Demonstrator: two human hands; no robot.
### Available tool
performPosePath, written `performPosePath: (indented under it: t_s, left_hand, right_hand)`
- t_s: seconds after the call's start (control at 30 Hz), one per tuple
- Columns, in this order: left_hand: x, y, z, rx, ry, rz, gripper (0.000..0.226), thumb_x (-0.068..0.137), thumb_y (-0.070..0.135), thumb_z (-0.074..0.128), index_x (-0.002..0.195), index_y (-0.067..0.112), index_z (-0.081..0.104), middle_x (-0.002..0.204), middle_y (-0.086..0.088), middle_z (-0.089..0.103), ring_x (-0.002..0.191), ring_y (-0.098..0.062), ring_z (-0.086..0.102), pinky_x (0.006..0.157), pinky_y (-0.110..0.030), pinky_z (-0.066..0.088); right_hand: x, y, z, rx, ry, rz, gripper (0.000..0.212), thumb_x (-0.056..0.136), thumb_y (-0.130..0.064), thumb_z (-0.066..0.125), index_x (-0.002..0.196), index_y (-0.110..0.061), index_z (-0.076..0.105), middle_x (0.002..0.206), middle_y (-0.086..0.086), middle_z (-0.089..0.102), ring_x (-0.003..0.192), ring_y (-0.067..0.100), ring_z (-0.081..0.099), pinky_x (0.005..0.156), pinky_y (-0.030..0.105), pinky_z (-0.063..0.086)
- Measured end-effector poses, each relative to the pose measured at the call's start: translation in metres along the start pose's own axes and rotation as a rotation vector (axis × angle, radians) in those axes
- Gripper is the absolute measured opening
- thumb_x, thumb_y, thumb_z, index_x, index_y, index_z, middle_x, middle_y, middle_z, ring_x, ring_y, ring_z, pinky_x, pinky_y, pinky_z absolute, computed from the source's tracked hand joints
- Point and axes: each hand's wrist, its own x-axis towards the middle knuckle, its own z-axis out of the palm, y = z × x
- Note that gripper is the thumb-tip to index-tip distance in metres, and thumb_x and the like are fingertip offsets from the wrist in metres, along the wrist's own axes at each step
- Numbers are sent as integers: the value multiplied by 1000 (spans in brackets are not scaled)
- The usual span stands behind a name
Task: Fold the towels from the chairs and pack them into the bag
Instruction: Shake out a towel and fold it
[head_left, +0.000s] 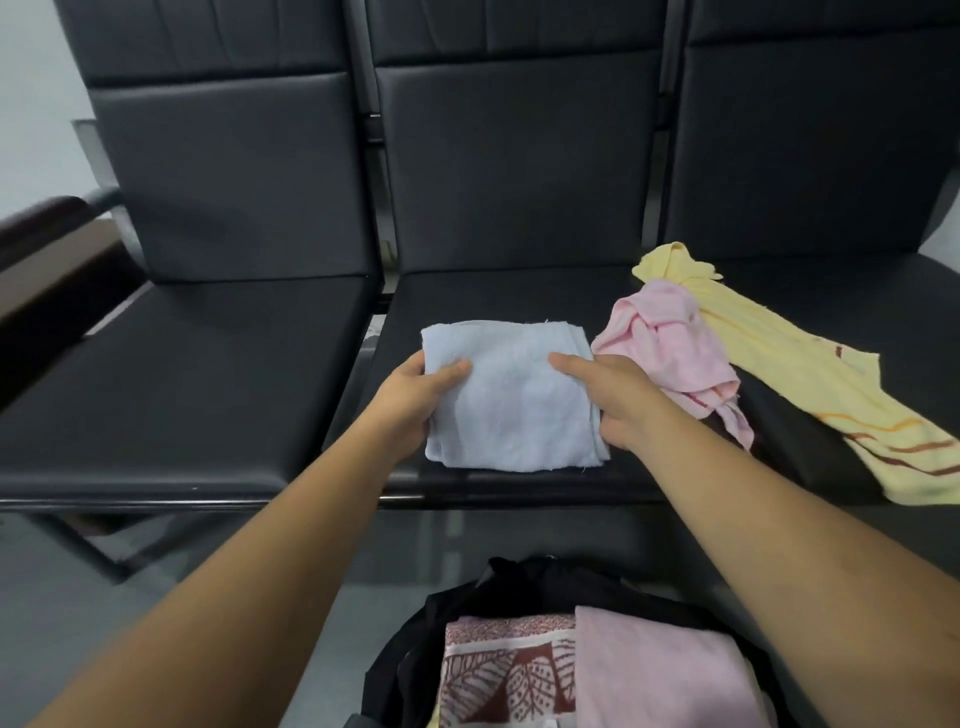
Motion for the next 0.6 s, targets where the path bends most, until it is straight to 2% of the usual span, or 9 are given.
performPosePath:
  t_s: [0.13,0.27,0.37,0.5,0.6]
  left_hand:
    - [-42,-1,3,-73,-56,-91,29,96,20,69,125,19,65,119,-4,75,110,-25,72,93,-44,58]
    - [-78,-17,8,-58,-74,-146,28,96,19,69,123,20,66,117,-5,75,110,-27,71,97,-48,56]
    - [-101,-44,9,-54,-47,-194,29,95,19,70,123,19,66,118,-8,74,112,-31,69,99,-52,55]
    - [-126,-92,7,-50,1,-274,28,95,17,69,123,16,65,117,-11,74,112,-34,69,100,-54,54]
    - [-139,-126,-1,-9,46,-306,28,94,18,70,121,14,64,117,-12,73,111,-33,68,98,-50,55]
  right_hand:
    - [-49,4,-7,89,-63,-67,25,94,-20,74,114,-5,70,103,10,79,98,29,76,95,48,58]
    - [-85,28,-13,85,-38,-39,19,93,-18,74,106,-4,72,100,13,79,97,32,76,96,51,57]
    - [-107,62,-12,105,0,38,18,93,-16,74,103,-1,72,94,15,79,92,34,76,91,50,59]
    - [-122,114,-10,123,33,133,15,94,-10,71,103,2,71,90,18,78,85,34,75,78,42,59]
    - [-125,153,-6,79,63,224,19,92,-12,74,104,1,70,97,19,77,90,36,75,89,49,59]
